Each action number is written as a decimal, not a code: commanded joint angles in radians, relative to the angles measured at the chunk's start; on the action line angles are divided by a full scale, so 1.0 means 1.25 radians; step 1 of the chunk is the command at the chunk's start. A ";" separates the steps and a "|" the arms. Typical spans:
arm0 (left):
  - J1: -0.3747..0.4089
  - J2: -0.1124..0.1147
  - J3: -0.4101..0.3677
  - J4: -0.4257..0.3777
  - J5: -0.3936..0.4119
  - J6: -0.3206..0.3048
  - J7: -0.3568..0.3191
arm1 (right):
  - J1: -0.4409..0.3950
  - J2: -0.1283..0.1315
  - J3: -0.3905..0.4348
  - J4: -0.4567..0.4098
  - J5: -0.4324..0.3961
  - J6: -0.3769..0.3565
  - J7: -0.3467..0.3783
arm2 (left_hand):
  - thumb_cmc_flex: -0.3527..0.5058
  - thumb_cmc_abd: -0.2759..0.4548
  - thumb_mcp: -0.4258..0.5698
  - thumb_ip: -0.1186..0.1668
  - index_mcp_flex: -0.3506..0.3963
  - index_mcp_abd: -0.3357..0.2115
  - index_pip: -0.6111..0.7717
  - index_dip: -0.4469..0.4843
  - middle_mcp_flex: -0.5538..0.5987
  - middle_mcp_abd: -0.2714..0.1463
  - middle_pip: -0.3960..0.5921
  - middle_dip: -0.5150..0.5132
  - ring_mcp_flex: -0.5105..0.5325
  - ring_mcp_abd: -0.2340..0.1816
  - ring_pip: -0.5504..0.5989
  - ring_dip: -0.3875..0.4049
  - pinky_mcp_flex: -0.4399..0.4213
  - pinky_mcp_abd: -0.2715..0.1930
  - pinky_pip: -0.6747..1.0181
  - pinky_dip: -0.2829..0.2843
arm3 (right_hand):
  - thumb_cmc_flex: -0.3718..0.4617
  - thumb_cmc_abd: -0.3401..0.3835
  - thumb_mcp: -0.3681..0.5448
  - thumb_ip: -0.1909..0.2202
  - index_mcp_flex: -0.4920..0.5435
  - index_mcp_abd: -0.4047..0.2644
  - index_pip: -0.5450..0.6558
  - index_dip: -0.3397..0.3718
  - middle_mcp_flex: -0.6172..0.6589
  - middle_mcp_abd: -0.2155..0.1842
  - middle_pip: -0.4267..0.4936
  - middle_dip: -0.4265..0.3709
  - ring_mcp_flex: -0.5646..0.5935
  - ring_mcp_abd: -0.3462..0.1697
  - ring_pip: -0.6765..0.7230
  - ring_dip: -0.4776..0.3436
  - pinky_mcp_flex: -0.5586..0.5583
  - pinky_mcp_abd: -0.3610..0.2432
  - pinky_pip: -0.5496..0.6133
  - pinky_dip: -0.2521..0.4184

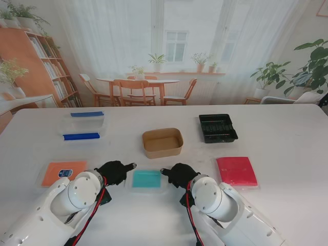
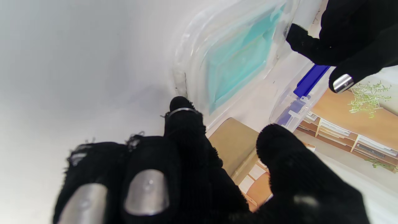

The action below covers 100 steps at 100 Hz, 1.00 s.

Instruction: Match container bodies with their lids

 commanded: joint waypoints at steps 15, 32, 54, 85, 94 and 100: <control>0.012 -0.011 -0.004 0.002 -0.012 -0.018 0.001 | -0.005 -0.010 0.001 -0.015 0.005 -0.010 0.009 | -0.018 0.011 -0.010 0.017 -0.004 -0.067 -0.059 -0.041 -0.009 -0.024 -0.002 -0.008 -0.013 0.061 0.038 -0.010 0.023 -0.101 0.220 -0.007 | 0.002 -0.020 0.008 0.029 0.038 0.007 0.002 -0.030 0.036 0.107 0.032 0.002 -0.017 -0.012 0.069 -0.004 0.058 -0.172 0.188 -0.004; 0.017 -0.013 -0.015 -0.003 -0.016 -0.030 0.007 | -0.008 -0.010 0.005 -0.020 0.004 -0.014 0.004 | -0.018 0.010 -0.010 0.017 -0.004 -0.066 -0.060 -0.041 -0.009 -0.023 -0.002 -0.008 -0.013 0.064 0.036 -0.010 0.022 -0.100 0.220 -0.008 | 0.001 -0.020 0.008 0.029 0.037 0.006 0.002 -0.029 0.036 0.107 0.032 0.001 -0.017 -0.012 0.069 -0.004 0.057 -0.172 0.188 -0.004; 0.026 -0.014 -0.027 -0.013 -0.020 -0.041 0.012 | -0.013 -0.010 0.007 -0.028 0.003 -0.019 0.002 | -0.018 0.009 -0.010 0.017 -0.003 -0.066 -0.059 -0.041 -0.009 -0.023 -0.002 -0.008 -0.013 0.064 0.036 -0.010 0.022 -0.100 0.220 -0.008 | 0.002 -0.021 0.009 0.029 0.038 0.008 0.001 -0.028 0.036 0.107 0.032 0.001 -0.017 -0.011 0.070 -0.004 0.057 -0.170 0.188 -0.005; 0.044 -0.014 -0.044 -0.031 -0.022 -0.054 0.013 | -0.021 -0.009 0.009 -0.038 0.001 -0.025 0.001 | -0.018 0.006 -0.010 0.017 -0.001 -0.064 -0.059 -0.041 -0.008 -0.022 -0.004 -0.010 -0.011 0.068 0.033 -0.012 0.021 -0.096 0.220 -0.010 | 0.002 -0.022 0.009 0.028 0.039 0.008 0.000 -0.028 0.036 0.107 0.032 0.001 -0.017 -0.010 0.070 -0.004 0.057 -0.170 0.188 -0.005; 0.050 -0.014 -0.051 -0.039 -0.022 -0.060 0.013 | -0.024 -0.008 0.010 -0.041 -0.001 -0.029 -0.001 | -0.017 0.005 -0.009 0.017 0.000 -0.063 -0.059 -0.041 -0.007 -0.021 -0.005 -0.010 -0.011 0.068 0.033 -0.012 0.021 -0.095 0.220 -0.011 | 0.002 -0.023 0.009 0.028 0.039 0.008 0.000 -0.028 0.036 0.108 0.032 0.001 -0.017 -0.010 0.070 -0.004 0.057 -0.170 0.188 -0.005; 0.055 -0.013 -0.055 -0.045 -0.021 -0.063 0.013 | -0.026 -0.008 0.011 -0.044 -0.003 -0.031 -0.003 | -0.018 0.005 -0.010 0.017 0.000 -0.066 -0.059 -0.041 -0.007 -0.021 -0.006 -0.011 -0.011 0.068 0.033 -0.012 0.021 -0.094 0.220 -0.012 | 0.002 -0.022 0.009 0.028 0.039 0.008 0.000 -0.027 0.036 0.108 0.032 0.001 -0.017 -0.010 0.070 -0.004 0.057 -0.169 0.188 -0.005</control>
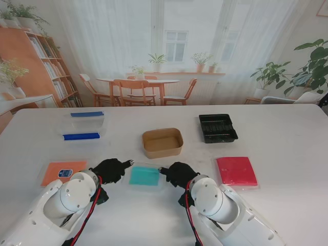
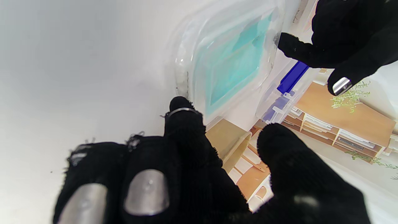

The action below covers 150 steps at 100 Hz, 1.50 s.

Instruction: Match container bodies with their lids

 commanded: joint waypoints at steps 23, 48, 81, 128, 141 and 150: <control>0.033 -0.007 -0.015 -0.041 -0.001 -0.020 -0.003 | -0.016 -0.005 0.002 -0.035 -0.009 -0.013 0.005 | -0.018 0.005 -0.010 0.017 0.014 -0.087 0.000 -0.011 0.001 -0.023 -0.005 -0.003 -0.007 0.067 0.033 -0.012 0.028 -0.093 0.220 -0.011 | 0.001 -0.013 0.008 0.028 0.040 0.005 0.000 -0.027 0.036 0.108 0.031 0.000 -0.017 -0.011 0.070 -0.004 0.057 -0.169 0.188 -0.005; 0.052 -0.006 -0.030 -0.070 0.003 -0.026 -0.003 | -0.027 -0.004 0.009 -0.059 -0.020 -0.014 -0.003 | -0.017 0.003 -0.010 0.018 0.017 -0.086 0.000 -0.011 0.001 -0.022 -0.006 -0.004 -0.007 0.070 0.032 -0.013 0.029 -0.092 0.220 -0.012 | 0.003 -0.016 0.009 0.028 0.041 0.006 0.000 -0.027 0.037 0.109 0.030 0.000 -0.017 -0.010 0.070 -0.003 0.057 -0.169 0.188 -0.005; 0.028 -0.006 -0.025 -0.089 -0.004 -0.020 -0.009 | -0.019 -0.002 0.021 -0.081 -0.033 -0.003 0.000 | -0.015 0.001 -0.009 0.019 0.017 -0.085 -0.001 -0.012 0.004 -0.022 -0.008 -0.006 -0.006 0.071 0.032 -0.013 0.030 -0.092 0.220 -0.012 | 0.001 -0.017 0.009 0.028 0.042 0.006 -0.001 -0.026 0.038 0.108 0.030 0.000 -0.017 -0.010 0.070 -0.003 0.057 -0.169 0.188 -0.005; -0.058 -0.011 0.014 -0.063 -0.025 0.010 -0.011 | 0.042 -0.003 0.031 -0.056 -0.024 0.005 0.020 | -0.014 0.000 -0.009 0.020 0.017 -0.085 -0.001 -0.012 0.004 -0.022 -0.008 -0.006 -0.005 0.071 0.032 -0.014 0.031 -0.091 0.220 -0.013 | 0.000 -0.020 0.011 0.028 0.042 0.005 -0.003 -0.026 0.038 0.108 0.030 0.001 -0.017 -0.009 0.070 -0.003 0.057 -0.168 0.188 -0.005; -0.094 -0.014 0.033 -0.040 -0.036 0.021 -0.008 | 0.069 -0.004 0.031 -0.034 -0.014 0.001 0.028 | -0.015 0.000 -0.009 0.020 0.018 -0.086 -0.001 -0.012 0.004 -0.022 -0.008 -0.006 -0.005 0.071 0.032 -0.014 0.031 -0.091 0.220 -0.013 | 0.000 -0.021 0.012 0.028 0.043 0.005 -0.003 -0.026 0.038 0.108 0.029 0.001 -0.017 -0.009 0.070 -0.003 0.057 -0.168 0.188 -0.004; -0.121 -0.018 0.048 -0.021 -0.045 0.029 -0.003 | 0.090 -0.005 0.031 -0.015 -0.006 -0.002 0.034 | -0.015 0.000 -0.009 0.020 0.018 -0.086 -0.001 -0.012 0.004 -0.022 -0.008 -0.006 -0.005 0.071 0.032 -0.014 0.031 -0.091 0.220 -0.013 | 0.000 -0.021 0.012 0.027 0.043 0.005 -0.003 -0.026 0.038 0.108 0.029 0.001 -0.017 -0.009 0.070 -0.003 0.057 -0.168 0.188 -0.004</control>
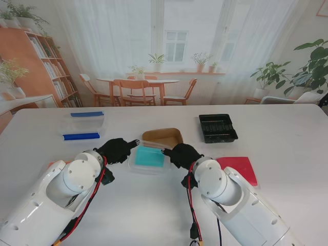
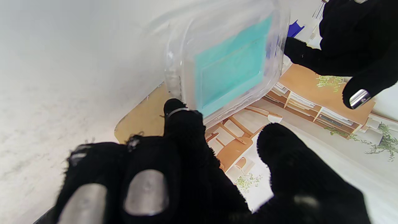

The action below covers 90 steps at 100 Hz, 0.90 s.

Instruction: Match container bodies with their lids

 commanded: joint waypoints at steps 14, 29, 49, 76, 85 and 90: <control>-0.059 -0.023 0.036 0.041 -0.027 0.008 0.010 | 0.059 -0.012 0.001 0.039 0.021 -0.020 0.025 | -0.015 0.000 -0.009 0.020 0.024 -0.120 -0.001 -0.012 0.002 -0.025 -0.006 -0.005 -0.005 0.070 0.032 -0.008 0.031 -0.091 0.220 -0.005 | -0.001 -0.021 0.011 0.027 0.042 -0.041 0.000 -0.025 0.029 0.107 0.033 0.001 -0.018 -0.011 0.070 -0.003 0.057 -0.169 0.188 -0.004; -0.117 -0.036 0.066 0.091 -0.050 0.013 0.032 | 0.107 -0.017 -0.004 0.088 0.037 -0.033 0.034 | -0.014 -0.001 -0.009 0.020 0.024 -0.120 -0.002 -0.013 0.002 -0.024 -0.007 -0.006 -0.005 0.070 0.032 -0.008 0.031 -0.091 0.220 -0.005 | -0.001 -0.021 0.012 0.027 0.042 -0.041 0.000 -0.025 0.028 0.107 0.033 0.001 -0.018 -0.010 0.070 -0.003 0.057 -0.167 0.188 -0.004; -0.202 -0.056 0.116 0.177 -0.088 0.012 0.059 | 0.180 -0.023 -0.015 0.165 0.054 -0.057 0.051 | -0.014 -0.001 -0.009 0.020 0.024 -0.119 -0.002 -0.012 0.002 -0.024 -0.007 -0.006 -0.005 0.070 0.032 -0.008 0.031 -0.091 0.220 -0.005 | -0.002 -0.021 0.012 0.027 0.042 -0.041 -0.001 -0.025 0.028 0.108 0.033 0.001 -0.018 -0.012 0.069 -0.004 0.057 -0.166 0.188 -0.004; -0.278 -0.078 0.164 0.272 -0.130 0.006 0.081 | 0.271 -0.037 -0.047 0.284 0.078 -0.098 0.068 | -0.013 -0.002 -0.008 0.021 0.023 -0.119 -0.002 -0.012 0.002 -0.024 -0.007 -0.006 -0.005 0.070 0.032 -0.008 0.031 -0.091 0.220 -0.005 | -0.003 -0.022 0.012 0.027 0.042 -0.042 0.000 -0.025 0.028 0.108 0.033 0.001 -0.018 -0.017 0.068 -0.005 0.057 -0.166 0.188 -0.004; -0.296 -0.082 0.177 0.290 -0.137 0.006 0.079 | 0.291 -0.041 -0.056 0.316 0.083 -0.105 0.071 | -0.013 -0.002 -0.009 0.021 0.023 -0.118 -0.002 -0.013 0.002 -0.024 -0.007 -0.006 -0.005 0.070 0.032 -0.008 0.031 -0.091 0.220 -0.005 | -0.003 -0.022 0.013 0.027 0.041 -0.042 0.000 -0.024 0.028 0.108 0.033 0.001 -0.018 -0.013 0.069 -0.005 0.057 -0.166 0.188 -0.004; -0.303 -0.082 0.184 0.298 -0.140 0.008 0.075 | 0.298 -0.044 -0.058 0.328 0.088 -0.105 0.072 | -0.013 -0.001 -0.009 0.021 0.023 -0.120 -0.002 -0.013 0.001 -0.024 -0.007 -0.006 -0.005 0.070 0.032 -0.008 0.031 -0.091 0.220 -0.005 | -0.003 -0.021 0.013 0.027 0.041 -0.042 0.000 -0.024 0.028 0.108 0.033 0.001 -0.018 -0.013 0.069 -0.005 0.057 -0.166 0.188 -0.004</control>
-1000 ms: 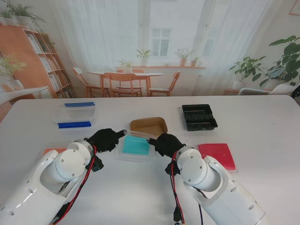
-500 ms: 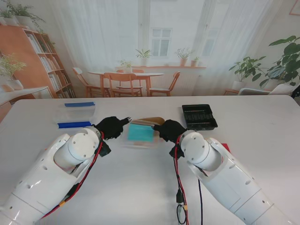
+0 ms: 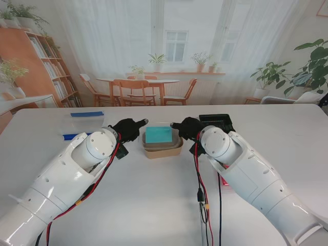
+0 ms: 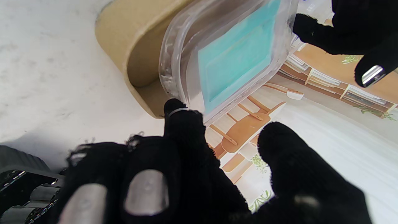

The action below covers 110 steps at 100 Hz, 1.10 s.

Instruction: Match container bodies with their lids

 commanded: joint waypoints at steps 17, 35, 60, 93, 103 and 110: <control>-0.023 -0.018 0.027 0.019 -0.017 0.001 -0.016 | 0.022 -0.017 -0.006 0.031 0.023 0.002 0.015 | -0.013 -0.002 -0.009 0.014 0.024 -0.118 -0.002 -0.012 0.001 -0.024 -0.007 -0.005 -0.005 0.070 0.032 -0.008 0.031 -0.091 0.220 -0.005 | -0.002 -0.014 0.013 0.027 0.042 -0.040 0.005 -0.024 0.028 0.108 0.033 0.001 -0.018 -0.010 0.070 -0.004 0.057 -0.167 0.187 -0.004; -0.033 -0.019 0.037 0.025 -0.019 0.010 -0.023 | 0.034 -0.024 -0.012 0.056 0.040 0.012 0.018 | -0.013 -0.002 -0.009 0.014 0.024 -0.119 -0.001 -0.012 0.001 -0.024 -0.007 -0.005 -0.005 0.070 0.032 -0.008 0.031 -0.091 0.220 -0.005 | -0.003 -0.012 0.012 0.026 0.041 -0.040 0.005 -0.024 0.027 0.109 0.032 0.001 -0.018 -0.011 0.070 -0.004 0.057 -0.167 0.187 -0.004; -0.046 -0.017 0.050 0.031 -0.018 0.024 -0.038 | 0.044 -0.031 -0.016 0.076 0.056 0.020 0.017 | -0.012 -0.001 -0.009 0.013 0.024 -0.119 -0.001 -0.012 0.001 -0.023 -0.007 -0.005 -0.006 0.070 0.032 -0.008 0.031 -0.091 0.220 -0.005 | -0.003 -0.012 0.011 0.026 0.040 -0.039 0.004 -0.024 0.027 0.110 0.032 0.001 -0.018 -0.010 0.069 -0.005 0.057 -0.166 0.187 -0.005; -0.047 -0.013 0.056 0.028 -0.016 0.037 -0.052 | 0.040 -0.032 -0.016 0.076 0.052 0.026 0.010 | -0.011 -0.003 -0.009 0.013 0.026 -0.119 -0.003 -0.013 0.000 -0.022 -0.008 -0.005 -0.006 0.071 0.030 -0.008 0.031 -0.091 0.220 -0.005 | -0.004 -0.016 0.011 0.025 0.037 -0.038 0.001 -0.025 0.025 0.110 0.031 0.001 -0.018 -0.011 0.068 -0.006 0.056 -0.166 0.187 -0.006; -0.046 -0.012 0.057 0.027 -0.016 0.044 -0.057 | 0.038 -0.032 -0.015 0.075 0.051 0.029 0.008 | -0.011 -0.002 -0.009 0.013 0.025 -0.119 -0.004 -0.014 0.000 -0.022 -0.009 -0.005 -0.007 0.072 0.030 -0.008 0.031 -0.091 0.220 -0.005 | -0.004 -0.018 0.012 0.025 0.034 -0.038 -0.002 -0.026 0.022 0.111 0.031 0.001 -0.018 -0.010 0.067 -0.007 0.056 -0.166 0.187 -0.008; -0.046 -0.012 0.059 0.028 -0.014 0.048 -0.057 | 0.036 -0.032 -0.015 0.074 0.051 0.030 0.007 | -0.010 -0.003 -0.009 0.013 0.026 -0.119 -0.004 -0.014 0.000 -0.022 -0.009 -0.005 -0.007 0.072 0.030 -0.008 0.031 -0.091 0.220 -0.005 | -0.005 -0.020 0.013 0.025 0.033 -0.038 -0.005 -0.028 0.021 0.112 0.030 0.001 -0.018 -0.009 0.066 -0.008 0.056 -0.165 0.187 -0.009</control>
